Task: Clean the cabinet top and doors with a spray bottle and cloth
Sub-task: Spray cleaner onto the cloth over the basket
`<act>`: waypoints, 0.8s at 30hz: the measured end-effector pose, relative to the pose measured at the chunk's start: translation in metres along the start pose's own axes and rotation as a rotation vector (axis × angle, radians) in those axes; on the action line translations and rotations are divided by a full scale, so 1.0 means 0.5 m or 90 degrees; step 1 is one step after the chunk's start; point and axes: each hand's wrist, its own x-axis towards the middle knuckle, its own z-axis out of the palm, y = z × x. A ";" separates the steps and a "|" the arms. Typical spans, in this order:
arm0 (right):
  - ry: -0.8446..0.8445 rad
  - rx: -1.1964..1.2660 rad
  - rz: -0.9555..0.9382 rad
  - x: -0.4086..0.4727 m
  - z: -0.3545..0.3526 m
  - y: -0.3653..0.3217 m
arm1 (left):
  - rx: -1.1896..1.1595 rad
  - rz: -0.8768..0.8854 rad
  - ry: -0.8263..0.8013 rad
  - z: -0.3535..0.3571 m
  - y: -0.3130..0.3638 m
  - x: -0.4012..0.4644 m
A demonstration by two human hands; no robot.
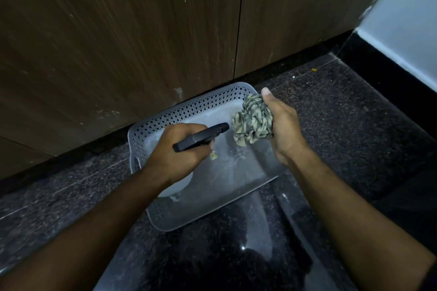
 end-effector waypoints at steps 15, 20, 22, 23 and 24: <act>0.001 0.039 0.007 -0.027 -0.005 -0.024 | -0.094 -0.029 0.075 0.017 -0.013 0.003; 0.006 0.046 0.010 -0.029 -0.011 -0.019 | -0.118 0.006 0.126 0.012 -0.016 0.006; 0.005 0.035 0.014 -0.030 -0.011 -0.014 | -0.099 0.022 0.136 0.014 -0.009 0.005; 0.002 0.028 0.016 -0.031 -0.011 -0.011 | -0.096 0.021 0.141 0.017 -0.008 0.004; 0.000 0.021 0.015 -0.032 -0.011 -0.009 | -0.084 0.016 0.144 0.021 -0.004 -0.001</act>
